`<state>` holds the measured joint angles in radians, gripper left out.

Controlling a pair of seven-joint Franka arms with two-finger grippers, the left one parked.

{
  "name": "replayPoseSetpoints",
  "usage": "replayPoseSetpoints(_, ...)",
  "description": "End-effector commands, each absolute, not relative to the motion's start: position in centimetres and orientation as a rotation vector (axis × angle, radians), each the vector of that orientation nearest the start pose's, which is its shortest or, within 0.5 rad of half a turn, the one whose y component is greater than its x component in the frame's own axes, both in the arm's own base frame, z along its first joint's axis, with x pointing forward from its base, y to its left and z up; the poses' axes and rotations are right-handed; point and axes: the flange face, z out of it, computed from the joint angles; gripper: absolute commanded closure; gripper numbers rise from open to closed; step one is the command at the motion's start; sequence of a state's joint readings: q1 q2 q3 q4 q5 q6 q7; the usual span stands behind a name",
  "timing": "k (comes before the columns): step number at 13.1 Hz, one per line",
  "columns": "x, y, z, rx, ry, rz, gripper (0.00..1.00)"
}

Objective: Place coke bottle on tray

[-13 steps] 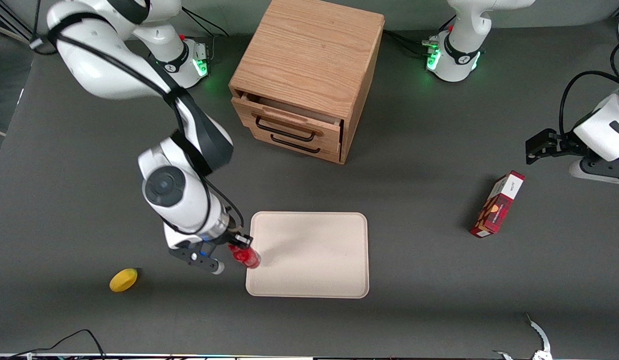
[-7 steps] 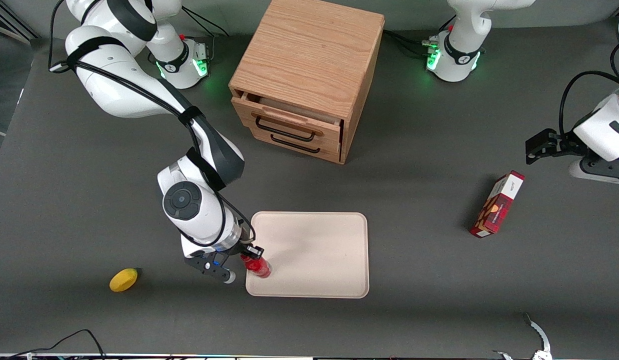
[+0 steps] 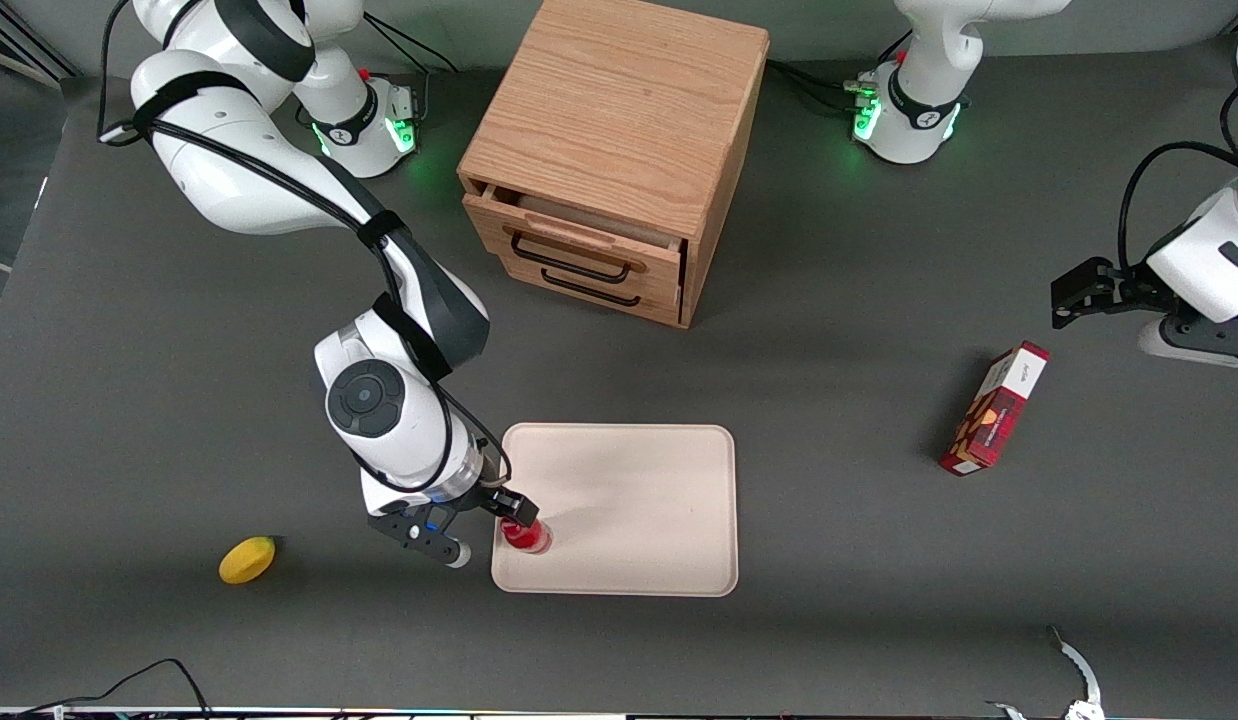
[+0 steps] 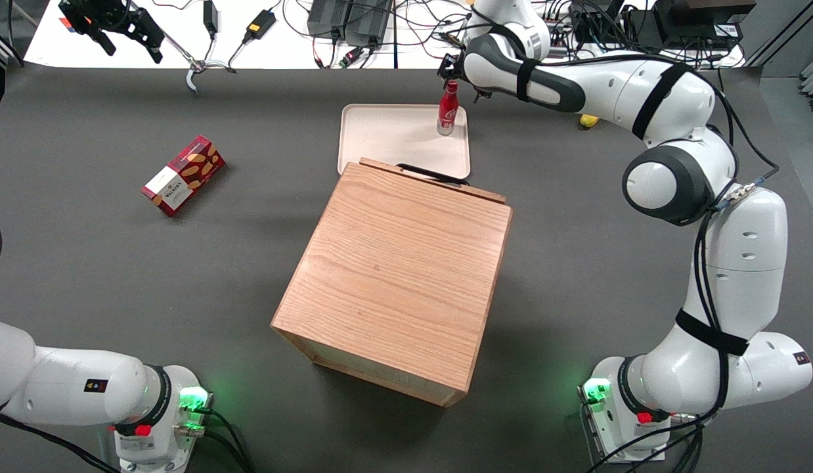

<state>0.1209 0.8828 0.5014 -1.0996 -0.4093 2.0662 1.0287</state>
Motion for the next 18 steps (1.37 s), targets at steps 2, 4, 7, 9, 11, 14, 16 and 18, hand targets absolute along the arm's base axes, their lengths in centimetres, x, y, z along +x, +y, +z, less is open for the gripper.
replayPoseSetpoints(2,68.5,32.3,43.7,-3.007,0.662,-0.214,0.0)
replayPoseSetpoints(4,65.3,31.2,51.9,-3.061,0.643,-0.236,0.0)
replayPoseSetpoints(7,58.2,27.0,62.9,-3.15,0.532,-0.177,0.0)
replayPoseSetpoints(9,53.7,23.1,66.9,-3.217,0.413,-0.145,0.0)
replayPoseSetpoints(11,50.4,17.0,68.1,-3.19,0.457,-0.096,0.0)
replayPoseSetpoints(14,45.0,10.0,64.9,-3.162,0.378,-0.147,0.0)
replayPoseSetpoints(16,43.5,7.1,59.1,-3.134,0.348,-0.182,0.0)
replayPoseSetpoints(18,43.7,5.6,56.3,-3.125,0.361,-0.184,0.0)
